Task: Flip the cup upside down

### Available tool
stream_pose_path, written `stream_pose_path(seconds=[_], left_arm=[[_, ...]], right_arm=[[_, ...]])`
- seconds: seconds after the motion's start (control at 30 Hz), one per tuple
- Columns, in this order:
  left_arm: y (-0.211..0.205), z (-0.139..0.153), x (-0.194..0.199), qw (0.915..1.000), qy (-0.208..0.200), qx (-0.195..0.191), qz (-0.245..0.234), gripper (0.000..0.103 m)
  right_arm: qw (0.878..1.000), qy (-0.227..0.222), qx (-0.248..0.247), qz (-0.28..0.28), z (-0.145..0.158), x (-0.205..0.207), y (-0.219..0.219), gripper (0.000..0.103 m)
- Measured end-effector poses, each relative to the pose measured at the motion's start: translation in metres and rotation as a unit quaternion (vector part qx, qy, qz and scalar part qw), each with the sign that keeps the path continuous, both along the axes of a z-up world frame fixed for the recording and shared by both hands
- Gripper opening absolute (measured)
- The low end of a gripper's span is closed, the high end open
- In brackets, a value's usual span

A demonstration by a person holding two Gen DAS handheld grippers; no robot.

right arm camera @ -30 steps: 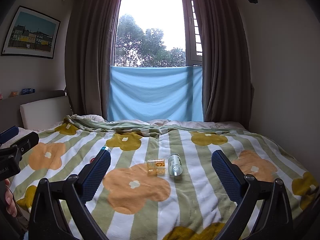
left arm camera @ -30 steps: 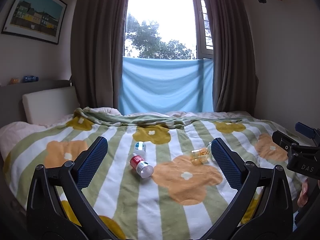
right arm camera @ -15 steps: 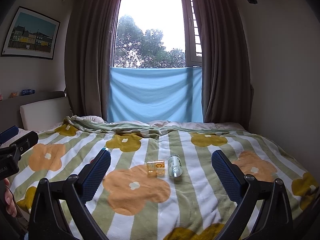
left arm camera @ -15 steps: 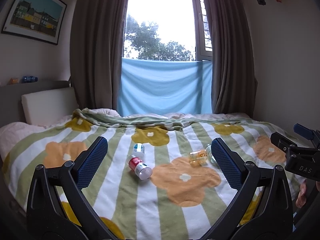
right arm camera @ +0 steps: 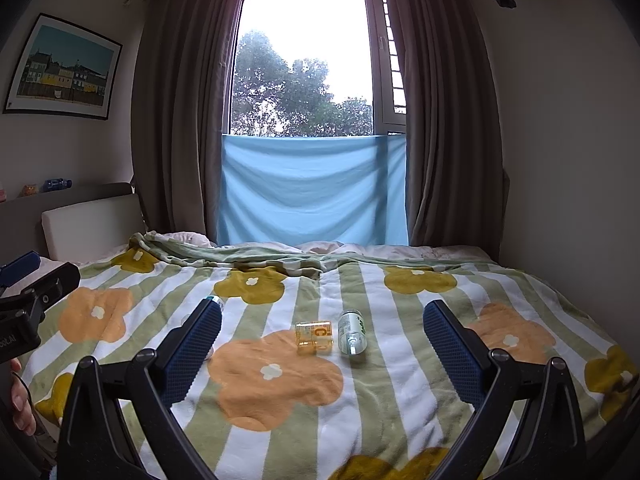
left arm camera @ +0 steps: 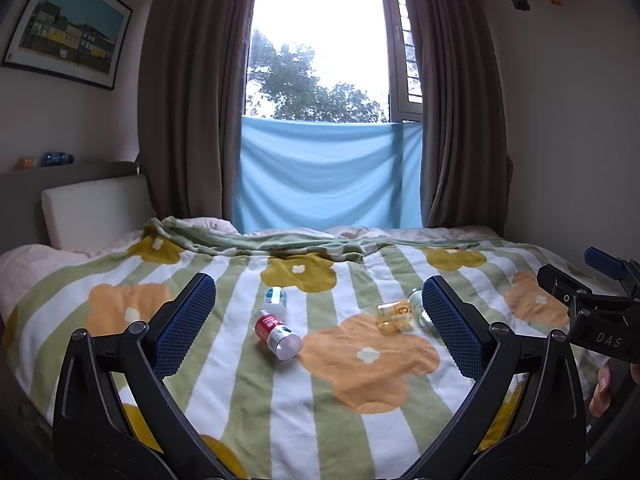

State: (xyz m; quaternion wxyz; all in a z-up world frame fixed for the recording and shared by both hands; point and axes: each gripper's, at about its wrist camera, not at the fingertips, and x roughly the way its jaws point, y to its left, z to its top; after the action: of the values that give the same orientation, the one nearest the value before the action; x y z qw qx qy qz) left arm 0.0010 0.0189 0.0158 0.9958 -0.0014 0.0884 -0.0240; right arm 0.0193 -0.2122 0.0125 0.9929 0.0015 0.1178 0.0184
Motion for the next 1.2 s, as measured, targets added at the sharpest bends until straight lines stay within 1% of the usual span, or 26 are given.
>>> stream_pose_path(seconds=[0.27,0.5,0.63,0.77,0.9,1.0,1.07,1.2], left_arm=[[0.000,0.000,0.000,1.0000,0.001,0.000,0.000,0.103],[0.000,-0.006,0.005,0.9999,0.009,-0.004,-0.004,0.103],[-0.004,-0.010,0.024,0.9993,0.031,0.001,-0.020,0.103],[-0.014,-0.020,0.062,0.9962,0.071,0.012,-0.049,0.103],[-0.031,-0.037,0.107,0.9902,0.112,0.027,-0.079,0.103],[-0.046,-0.053,0.147,0.9820,0.151,0.033,-0.108,0.103],[-0.057,-0.064,0.177,0.9750,0.176,0.045,-0.128,0.103],[-0.083,-0.089,0.236,0.9596,0.215,0.086,-0.160,0.103]], right_arm=[[1.000,0.000,0.000,0.001,0.000,0.000,0.002,0.101],[1.000,0.001,0.000,0.001,-0.002,0.000,0.003,0.101],[1.000,0.009,0.002,0.002,-0.008,0.003,0.002,0.101],[1.000,0.027,0.004,0.002,-0.022,0.014,-0.003,0.101],[0.999,0.042,0.007,0.004,-0.034,0.027,-0.007,0.101],[0.998,0.063,0.009,0.012,-0.048,0.048,-0.011,0.101],[0.997,0.079,0.009,0.019,-0.059,0.062,-0.013,0.101],[0.994,0.108,0.017,0.030,-0.084,0.086,-0.016,0.101]])
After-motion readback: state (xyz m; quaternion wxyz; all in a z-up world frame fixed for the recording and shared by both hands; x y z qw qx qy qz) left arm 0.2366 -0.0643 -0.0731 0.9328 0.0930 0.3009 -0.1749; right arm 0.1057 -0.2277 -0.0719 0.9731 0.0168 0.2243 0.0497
